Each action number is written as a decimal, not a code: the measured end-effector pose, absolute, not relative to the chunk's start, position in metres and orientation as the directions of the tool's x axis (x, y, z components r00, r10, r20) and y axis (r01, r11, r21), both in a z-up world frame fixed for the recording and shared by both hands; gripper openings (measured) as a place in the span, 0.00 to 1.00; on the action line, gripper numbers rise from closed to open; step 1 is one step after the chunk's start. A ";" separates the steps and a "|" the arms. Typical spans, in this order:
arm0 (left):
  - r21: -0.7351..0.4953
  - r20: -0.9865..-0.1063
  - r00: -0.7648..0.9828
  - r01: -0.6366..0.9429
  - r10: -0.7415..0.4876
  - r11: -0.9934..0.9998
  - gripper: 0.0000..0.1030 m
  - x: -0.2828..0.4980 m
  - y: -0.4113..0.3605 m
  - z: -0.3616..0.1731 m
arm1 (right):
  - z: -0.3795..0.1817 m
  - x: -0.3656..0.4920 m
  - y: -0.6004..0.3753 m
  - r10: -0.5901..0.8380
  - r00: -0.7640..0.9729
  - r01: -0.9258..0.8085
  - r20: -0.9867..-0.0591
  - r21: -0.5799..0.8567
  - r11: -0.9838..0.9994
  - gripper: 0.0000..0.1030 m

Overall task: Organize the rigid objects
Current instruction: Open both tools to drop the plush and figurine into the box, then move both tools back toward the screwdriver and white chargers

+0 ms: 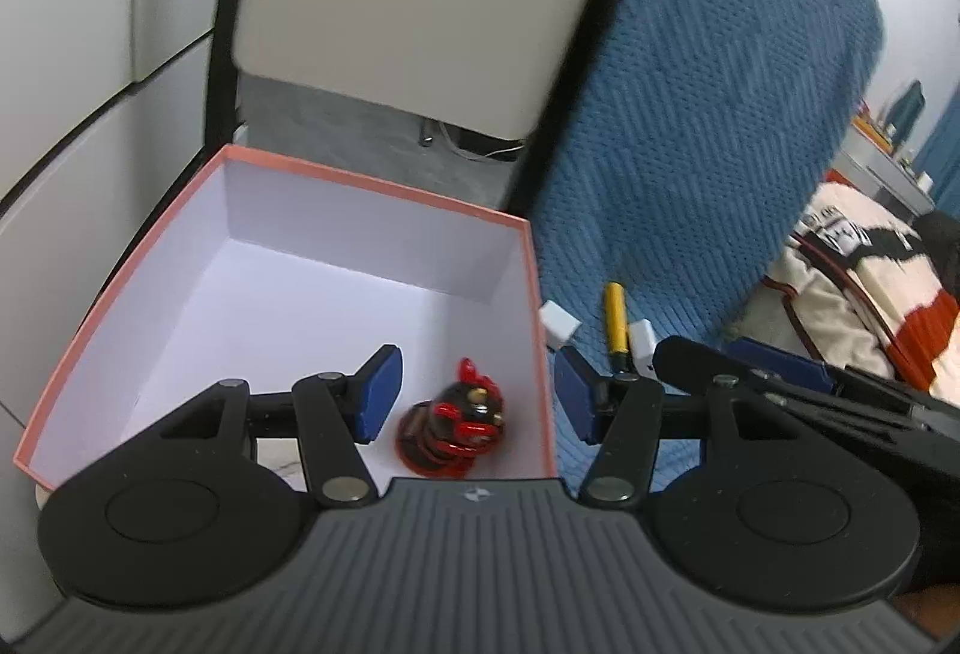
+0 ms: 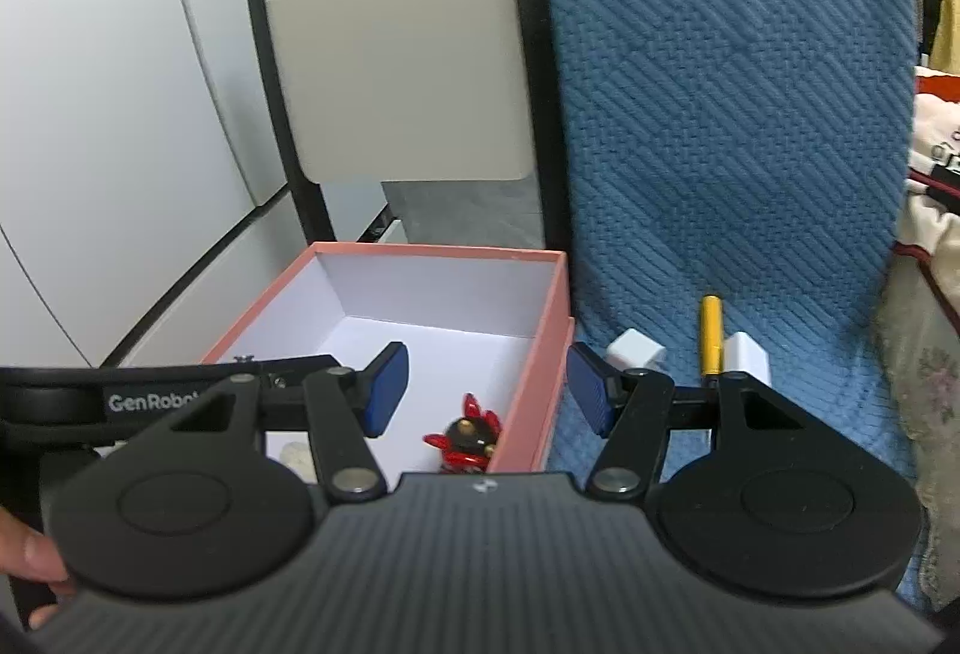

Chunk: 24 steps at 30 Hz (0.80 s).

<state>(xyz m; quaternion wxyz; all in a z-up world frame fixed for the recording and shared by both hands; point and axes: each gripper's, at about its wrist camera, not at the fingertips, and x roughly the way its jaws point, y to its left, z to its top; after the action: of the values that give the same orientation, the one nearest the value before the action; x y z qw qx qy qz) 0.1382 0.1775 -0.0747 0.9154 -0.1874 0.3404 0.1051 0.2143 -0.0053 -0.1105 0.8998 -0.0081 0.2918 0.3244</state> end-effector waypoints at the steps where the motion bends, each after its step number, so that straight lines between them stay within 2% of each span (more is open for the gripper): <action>1: -0.263 -0.662 0.746 -0.318 0.070 0.911 0.60 0.139 0.173 -0.074 | -0.110 0.215 -0.011 0.576 0.625 -0.584 -0.527 0.174 0.793 0.59; 24: -0.245 -0.655 0.755 -0.225 0.010 0.943 0.60 0.160 0.078 -0.094 | -0.131 0.219 -0.136 0.451 0.706 -0.464 -0.546 0.126 0.877 0.59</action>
<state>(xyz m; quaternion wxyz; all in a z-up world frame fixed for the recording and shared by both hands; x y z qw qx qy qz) 0.1604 0.0783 -0.0937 0.9237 -0.1563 0.3440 0.0636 0.2194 -0.1360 -0.1309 0.9235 -0.0105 0.2926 0.2478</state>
